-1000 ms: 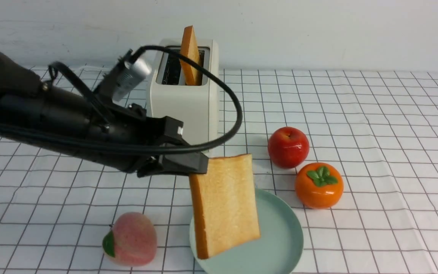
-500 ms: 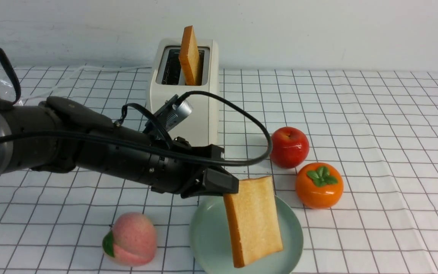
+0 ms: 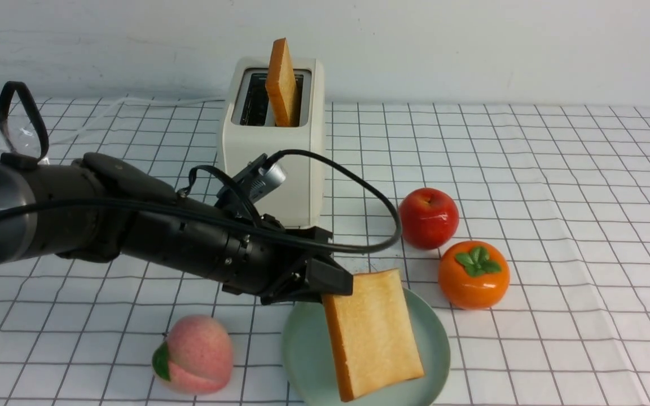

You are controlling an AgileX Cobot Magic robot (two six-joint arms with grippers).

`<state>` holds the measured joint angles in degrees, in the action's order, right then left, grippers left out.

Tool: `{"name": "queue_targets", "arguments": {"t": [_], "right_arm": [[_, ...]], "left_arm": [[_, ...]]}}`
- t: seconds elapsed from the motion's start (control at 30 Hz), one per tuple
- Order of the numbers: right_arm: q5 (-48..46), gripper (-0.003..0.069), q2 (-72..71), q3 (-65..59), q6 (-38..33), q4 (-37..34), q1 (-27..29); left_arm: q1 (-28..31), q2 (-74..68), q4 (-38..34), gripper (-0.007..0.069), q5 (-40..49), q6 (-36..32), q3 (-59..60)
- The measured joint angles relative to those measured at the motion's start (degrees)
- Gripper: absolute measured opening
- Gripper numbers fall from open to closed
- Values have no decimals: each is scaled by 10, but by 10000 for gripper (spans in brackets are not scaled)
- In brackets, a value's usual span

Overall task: Take toasted bread from bread machine on white checkered table place on plate.
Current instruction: 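Place the slice of bread on the plate with the left gripper, then grasp the toast slice in the toaster and pull it up out of the slot with the right gripper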

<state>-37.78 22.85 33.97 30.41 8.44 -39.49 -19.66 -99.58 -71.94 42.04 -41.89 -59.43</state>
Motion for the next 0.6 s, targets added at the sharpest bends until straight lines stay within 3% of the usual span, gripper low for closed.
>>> {"name": "queue_targets", "arguments": {"t": [0.13, 0.23, 0.47, 0.6], "right_arm": [[-5, 57, 0, 0, 0, 0, 0], [-17, 60, 0, 0, 0, -3, 0], [-30, 60, 0, 0, 0, -14, 0], [-31, 64, 0, 0, 0, -19, 0]], "left_arm": [[0, 3, 5, 431, 0, 0, 0], [0, 17, 9, 482, -3, 0, 0], [0, 74, 40, 488, -46, -2, 0], [0, 109, 77, 447, -57, -2, 0]]}}
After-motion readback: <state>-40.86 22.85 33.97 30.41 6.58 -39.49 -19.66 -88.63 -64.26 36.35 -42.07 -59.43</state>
